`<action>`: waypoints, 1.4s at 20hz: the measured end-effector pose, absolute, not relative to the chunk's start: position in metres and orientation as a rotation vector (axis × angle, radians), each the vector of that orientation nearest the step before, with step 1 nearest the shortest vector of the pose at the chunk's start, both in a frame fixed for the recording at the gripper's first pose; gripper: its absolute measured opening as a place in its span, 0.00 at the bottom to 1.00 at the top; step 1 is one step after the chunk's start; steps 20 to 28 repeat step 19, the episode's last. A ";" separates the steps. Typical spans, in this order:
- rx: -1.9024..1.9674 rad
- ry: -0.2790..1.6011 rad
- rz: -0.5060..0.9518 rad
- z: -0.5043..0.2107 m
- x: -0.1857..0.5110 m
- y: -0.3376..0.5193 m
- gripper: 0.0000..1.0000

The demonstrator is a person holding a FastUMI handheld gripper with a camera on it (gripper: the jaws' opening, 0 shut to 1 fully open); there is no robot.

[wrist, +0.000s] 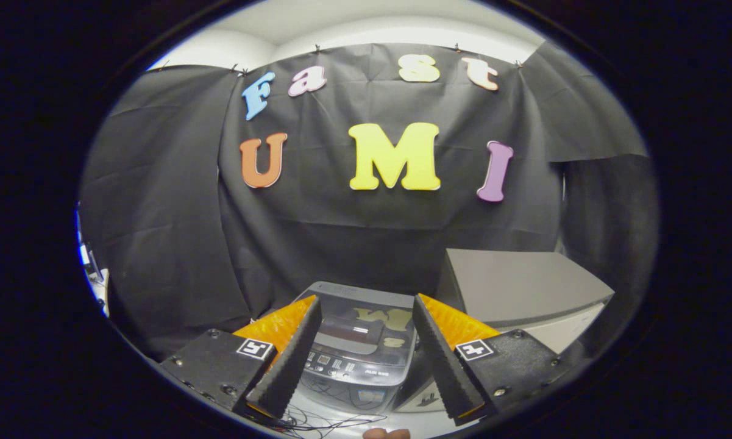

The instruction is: Put the clothes into the washing machine and then close the washing machine lid.

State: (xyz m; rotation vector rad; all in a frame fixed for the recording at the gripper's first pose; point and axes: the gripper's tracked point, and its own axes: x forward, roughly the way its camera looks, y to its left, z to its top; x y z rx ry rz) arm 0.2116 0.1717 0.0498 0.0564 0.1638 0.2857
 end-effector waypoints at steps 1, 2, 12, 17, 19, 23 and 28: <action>0.060 0.156 0.268 0.050 0.200 0.162 0.94; 0.068 0.141 0.242 0.051 0.190 0.150 0.95; 0.048 0.101 0.240 0.050 0.150 0.106 1.00; 0.047 0.091 0.242 0.053 0.153 0.099 1.00; 0.049 0.088 0.246 0.055 0.154 0.097 1.00; 0.049 0.088 0.246 0.055 0.154 0.097 1.00; 0.049 0.088 0.246 0.055 0.154 0.097 1.00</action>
